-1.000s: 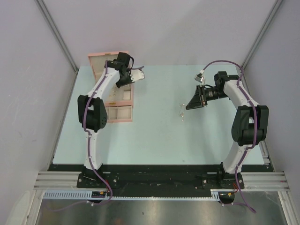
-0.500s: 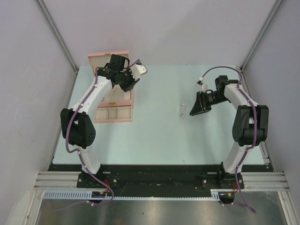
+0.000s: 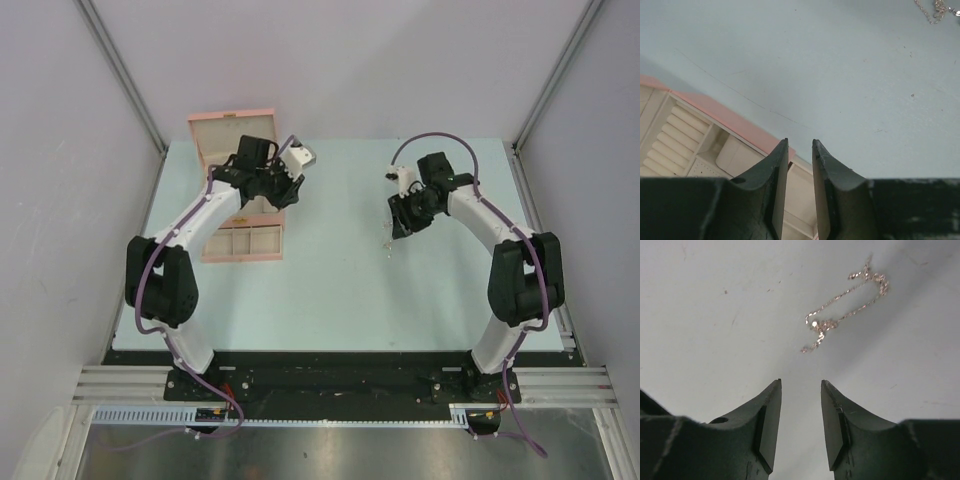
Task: Organize the mixed jewelry
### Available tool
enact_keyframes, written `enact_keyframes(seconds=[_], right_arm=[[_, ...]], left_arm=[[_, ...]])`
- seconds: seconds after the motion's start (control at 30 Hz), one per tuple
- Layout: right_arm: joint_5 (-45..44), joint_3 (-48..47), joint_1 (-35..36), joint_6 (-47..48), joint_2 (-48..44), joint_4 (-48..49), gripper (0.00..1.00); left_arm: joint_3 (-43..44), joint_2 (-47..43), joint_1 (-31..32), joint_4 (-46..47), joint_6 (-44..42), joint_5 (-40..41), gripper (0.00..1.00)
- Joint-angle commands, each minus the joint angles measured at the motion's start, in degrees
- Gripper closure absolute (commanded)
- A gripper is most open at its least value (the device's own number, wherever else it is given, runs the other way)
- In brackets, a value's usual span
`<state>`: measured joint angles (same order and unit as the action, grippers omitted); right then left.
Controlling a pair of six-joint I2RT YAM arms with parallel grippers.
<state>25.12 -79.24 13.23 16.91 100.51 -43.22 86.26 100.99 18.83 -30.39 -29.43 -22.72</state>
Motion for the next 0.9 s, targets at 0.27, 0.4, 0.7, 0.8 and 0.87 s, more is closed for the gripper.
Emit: enact_keyframes(seconds=[0.27, 0.4, 0.7, 0.8, 0.87], right_arm=[[-20.11, -0.03, 6.89, -6.18, 6.28, 12.72, 0.59], [-22.31, -0.04, 6.98, -7.15, 8.03, 15.27, 0.6], [-25.12, -0.82, 6.89, -6.98, 10.93, 19.14, 0.6], [-25.12, -1.18, 6.54, -7.15, 12.16, 19.93, 0.61], [-25.12, -1.44, 6.37, -7.41, 12.69, 20.63, 0.61]], left_arm=[[-7.15, -7.39, -0.2, 11.84, 6.49, 4.09, 0.7], [-8.56, -7.82, -0.2, 13.34, 6.58, 4.26, 0.71], [-9.88, -7.48, -0.11, 14.48, 6.58, 3.91, 0.71], [-10.23, -7.3, -0.2, 14.83, 6.4, 3.47, 0.71], [-10.58, -7.12, -0.2, 15.01, 6.14, 3.3, 0.71]])
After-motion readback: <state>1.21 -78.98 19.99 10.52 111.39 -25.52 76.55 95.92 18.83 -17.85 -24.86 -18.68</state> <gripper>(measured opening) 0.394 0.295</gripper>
